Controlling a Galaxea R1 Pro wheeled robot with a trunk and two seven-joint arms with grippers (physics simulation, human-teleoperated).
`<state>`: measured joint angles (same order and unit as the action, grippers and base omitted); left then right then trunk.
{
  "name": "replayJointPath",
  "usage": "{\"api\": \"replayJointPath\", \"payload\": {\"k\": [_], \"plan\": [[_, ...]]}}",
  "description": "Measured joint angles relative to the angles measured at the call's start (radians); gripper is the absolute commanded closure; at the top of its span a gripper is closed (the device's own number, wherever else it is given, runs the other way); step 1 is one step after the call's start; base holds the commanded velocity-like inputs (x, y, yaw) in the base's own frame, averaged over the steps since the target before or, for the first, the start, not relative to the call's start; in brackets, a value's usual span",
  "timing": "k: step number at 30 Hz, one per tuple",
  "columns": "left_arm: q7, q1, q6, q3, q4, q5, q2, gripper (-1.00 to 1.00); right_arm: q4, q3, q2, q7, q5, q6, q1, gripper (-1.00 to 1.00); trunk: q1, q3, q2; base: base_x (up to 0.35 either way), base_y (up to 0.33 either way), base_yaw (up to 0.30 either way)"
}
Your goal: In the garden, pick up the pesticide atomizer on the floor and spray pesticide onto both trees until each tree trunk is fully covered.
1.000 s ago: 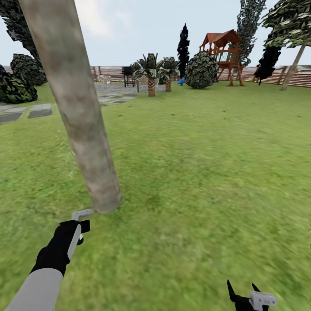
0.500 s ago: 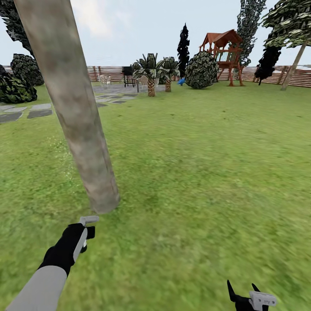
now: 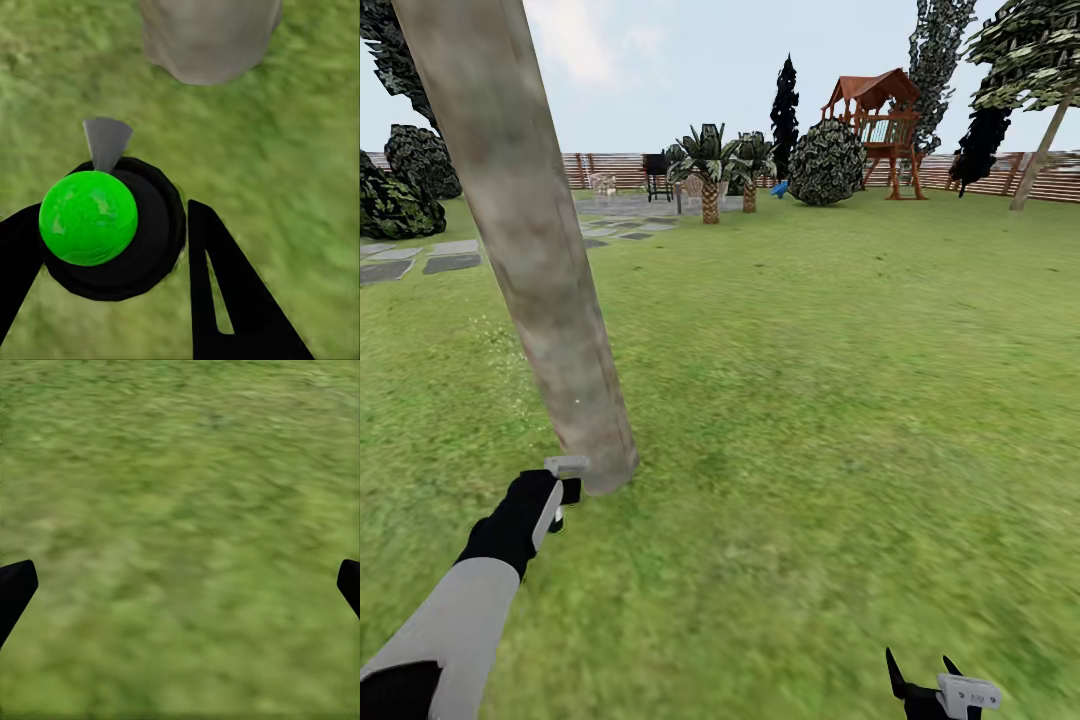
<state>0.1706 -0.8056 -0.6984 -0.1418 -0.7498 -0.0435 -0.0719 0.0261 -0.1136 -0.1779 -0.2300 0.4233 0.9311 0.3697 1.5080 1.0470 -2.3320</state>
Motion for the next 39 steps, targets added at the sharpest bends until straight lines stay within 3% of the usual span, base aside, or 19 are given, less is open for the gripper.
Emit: {"api": "replayJointPath", "payload": {"k": [5,12,15,16,18,20,23,27,30,33,35,37,39], "plan": [[-0.001,0.009,0.002,0.010,-0.002,0.007,-0.011,1.00,0.000,0.000,0.000,0.000,0.000,0.000,0.000,-1.00,0.000,0.000,0.000,0.085,0.000,0.000],[-0.002,0.004,-0.003,0.007,0.001,0.011,0.028,1.00,0.000,0.001,0.000,0.001,0.002,0.000,0.000,-1.00,0.000,0.000,0.000,0.085,0.000,0.000],[-0.002,-0.006,-0.024,0.003,0.008,0.007,0.015,1.00,0.000,0.001,0.000,0.001,0.002,0.000,0.000,-1.00,0.000,0.000,0.000,0.001,0.000,0.000],[-0.002,-0.006,-0.036,0.001,0.010,0.002,0.005,1.00,0.000,0.002,-0.001,0.001,0.002,0.000,0.000,-1.00,0.000,0.000,0.000,0.000,0.000,0.000],[-0.003,0.001,-0.049,-0.001,0.018,0.000,-0.041,1.00,0.000,0.001,-0.001,0.001,0.002,0.000,0.000,-1.00,0.000,0.000,0.000,0.000,0.000,0.000],[-0.003,0.005,-0.045,0.004,0.042,0.010,-0.049,1.00,0.000,0.002,-0.001,0.001,0.002,0.000,0.000,-1.00,0.000,0.000,0.000,0.000,0.000,0.000],[-0.005,0.009,-0.039,0.007,0.061,0.016,-0.032,1.00,0.000,0.001,-0.001,0.001,0.002,0.000,0.000,-1.00,0.000,0.000,0.000,0.052,0.013,0.000],[-0.061,0.010,-0.045,0.008,0.066,0.016,0.024,1.00,0.000,0.002,-0.002,0.001,0.002,0.000,0.000,-1.00,0.000,0.000,0.000,0.252,0.121,0.000],[-0.067,0.009,-0.048,0.011,0.064,0.003,0.023,1.00,0.000,0.002,-0.002,0.001,0.002,0.000,0.000,-1.00,0.000,0.000,0.000,0.089,0.039,0.000],[-0.067,0.009,-0.049,0.011,0.065,-0.005,0.010,1.00,0.000,0.002,-0.002,0.001,0.002,0.000,0.000,-1.00,0.000,0.000,0.000,0.013,0.006,0.000],[-0.066,0.008,-0.049,0.009,0.065,-0.010,-0.014,1.00,0.000,0.002,-0.002,0.001,0.002,0.000,0.000,-1.00,0.000,0.000,0.000,0.003,0.001,0.000],[-0.066,0.001,-0.051,0.005,0.065,-0.012,-0.071,1.00,0.000,0.002,-0.002,0.001,0.002,0.000,0.000,-1.00,0.000,0.000,0.000,0.000,0.000,0.000],[-0.067,-0.004,-0.052,0.003,0.066,-0.006,-0.102,1.00,0.000,0.002,-0.002,0.001,0.002,0.000,0.000,-1.00,0.000,0.000,0.000,0.000,0.000,0.000]]}}
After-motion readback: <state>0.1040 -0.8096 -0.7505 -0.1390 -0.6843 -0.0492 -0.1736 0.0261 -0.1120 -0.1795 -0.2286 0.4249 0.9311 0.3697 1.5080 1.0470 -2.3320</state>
